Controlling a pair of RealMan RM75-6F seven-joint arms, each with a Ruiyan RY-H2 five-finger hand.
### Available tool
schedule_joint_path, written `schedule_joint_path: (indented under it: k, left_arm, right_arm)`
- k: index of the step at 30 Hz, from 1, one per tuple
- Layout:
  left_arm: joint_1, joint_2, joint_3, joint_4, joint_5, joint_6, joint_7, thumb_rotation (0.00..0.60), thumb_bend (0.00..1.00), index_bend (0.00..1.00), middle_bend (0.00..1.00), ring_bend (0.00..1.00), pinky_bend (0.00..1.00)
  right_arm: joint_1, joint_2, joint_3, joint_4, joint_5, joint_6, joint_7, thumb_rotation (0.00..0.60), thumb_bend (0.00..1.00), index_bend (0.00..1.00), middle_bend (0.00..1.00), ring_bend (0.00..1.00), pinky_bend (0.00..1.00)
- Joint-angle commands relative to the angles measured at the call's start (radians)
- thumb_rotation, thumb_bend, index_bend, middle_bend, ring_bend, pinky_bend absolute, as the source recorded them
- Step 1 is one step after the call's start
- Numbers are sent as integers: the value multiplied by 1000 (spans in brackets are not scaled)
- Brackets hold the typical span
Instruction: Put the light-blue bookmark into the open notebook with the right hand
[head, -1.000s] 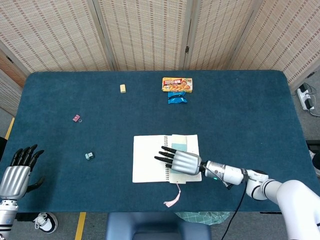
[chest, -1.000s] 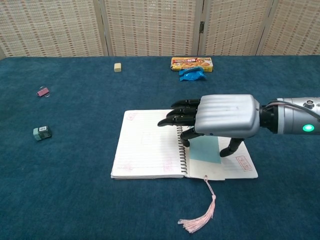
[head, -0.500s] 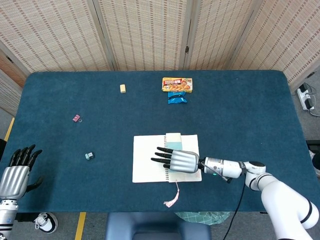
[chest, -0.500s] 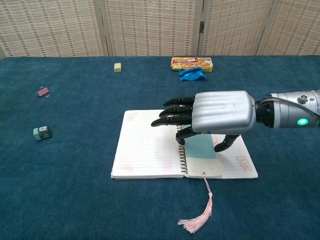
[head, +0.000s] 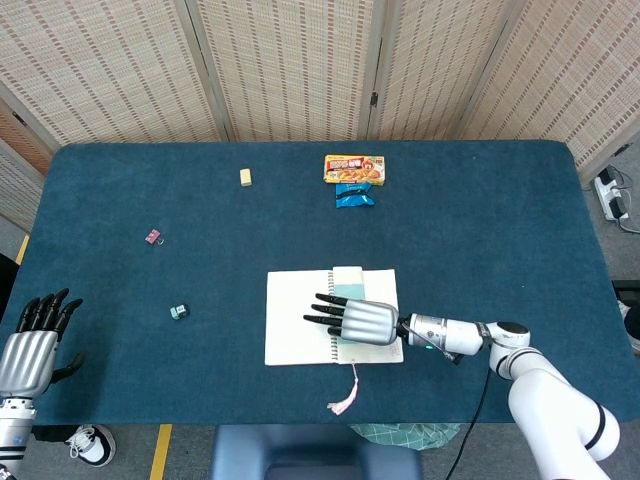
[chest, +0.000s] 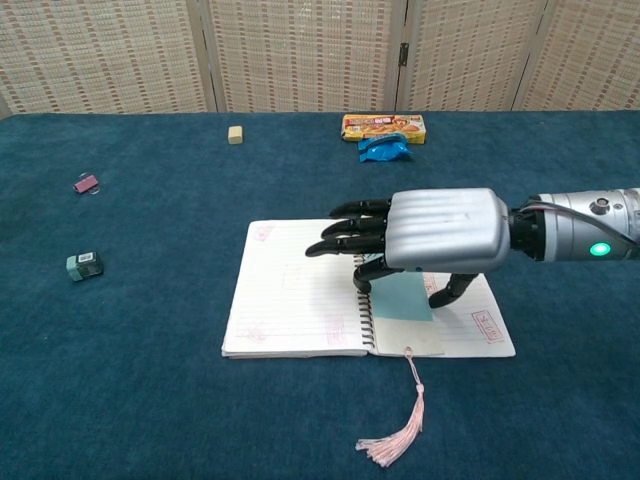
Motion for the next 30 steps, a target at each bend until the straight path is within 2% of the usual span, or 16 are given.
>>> schedule_joint_path:
  k: [1,10,26,30]
  left_arm:
    - [0,0,0,0,1,1,-2,600,330,169,74,0,0]
    - [-1,-1,0,2,1,-1,-2,600,330,180,75,0,0]
    - [-4,-3,3,5,6,-4,0,600,330,178,75,0,0]
    - [-4,-4,3,6,8,-3,-1,600,330,179,74,0,0]
  right_arm:
    - [-1,-3,-2,3,8,-7,-4,600,149,479,32,26,0]
    - [6,-1,-14,-12,24,-14,-16,600,151,412,28,18,0]
    - [1,18,-30,-33,38,3,-40,600,151,406,24,19,0]
    - [2,22,-30,-41,43,1,-50,600,149,349,22,18,0]
